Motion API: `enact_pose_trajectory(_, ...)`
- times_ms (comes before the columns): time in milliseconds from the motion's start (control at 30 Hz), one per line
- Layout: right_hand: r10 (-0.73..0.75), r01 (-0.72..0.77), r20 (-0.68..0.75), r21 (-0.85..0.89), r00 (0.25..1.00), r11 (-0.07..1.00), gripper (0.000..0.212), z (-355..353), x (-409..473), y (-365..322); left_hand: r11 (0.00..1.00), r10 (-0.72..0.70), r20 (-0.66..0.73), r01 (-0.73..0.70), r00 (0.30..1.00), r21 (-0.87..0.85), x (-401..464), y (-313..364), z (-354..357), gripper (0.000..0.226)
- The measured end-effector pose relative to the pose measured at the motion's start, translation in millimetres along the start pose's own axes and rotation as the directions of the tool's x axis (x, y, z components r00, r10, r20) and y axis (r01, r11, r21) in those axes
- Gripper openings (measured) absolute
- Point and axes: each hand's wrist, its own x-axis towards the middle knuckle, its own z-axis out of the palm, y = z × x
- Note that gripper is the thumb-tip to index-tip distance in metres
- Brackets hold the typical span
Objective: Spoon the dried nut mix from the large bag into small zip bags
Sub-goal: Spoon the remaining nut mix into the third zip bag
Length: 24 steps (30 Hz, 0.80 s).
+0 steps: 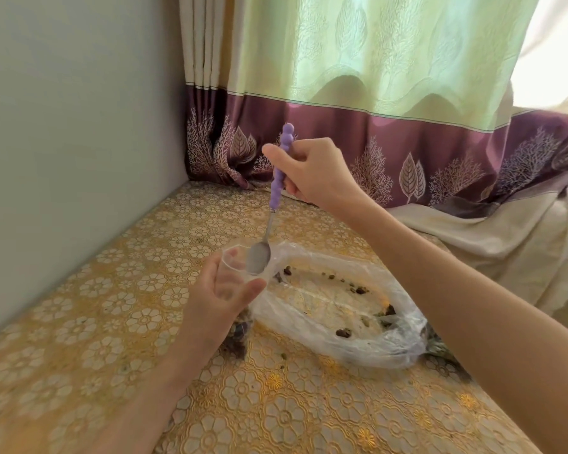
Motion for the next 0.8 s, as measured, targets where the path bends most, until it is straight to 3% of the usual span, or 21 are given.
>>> enact_pose_trajectory(200, -0.085, 0.085, 0.001, -0.033, 0.996, 0.996, 0.043, -1, -7, -3, 0.999, 0.0, 0.014, 0.001, 1.0, -0.04, 1, -4, 0, 0.074)
enact_pose_trajectory(300, -0.108, 0.111, -0.068, 0.041, 0.992, 0.993, 0.036, -6, -14, -2, 1.0, 0.011, 0.015, -0.011, 1.0, -0.024, 1, -4, 1, 0.075)
enact_pose_trajectory(433, 0.038, 0.014, -0.236, 0.215, 0.971, 0.976, 0.04, -24, -26, 12, 1.0, 0.005, 0.014, -0.004, 1.0, -0.019, 0, -3, 1, 0.076)
enact_pose_trajectory(533, 0.217, -0.109, -0.31, 0.331, 0.926, 0.937, 0.044, -36, -43, 32, 1.0, 0.005, 0.012, -0.005, 1.0, -0.004, -1, -3, 1, 0.085)
enact_pose_trajectory(667, 0.371, -0.166, -0.359, 0.49, 0.856, 0.856, 0.045, -53, -75, 60, 0.999, -0.009, 0.001, 0.009, 1.0, 0.054, -1, -6, 2, 0.095)
enact_pose_trajectory(800, 0.365, -0.205, -0.339, 0.425, 0.867, 0.882, 0.041, -50, -120, 80, 0.996, -0.045, -0.001, 0.045, 0.999, 0.082, -3, -8, 3, 0.097)
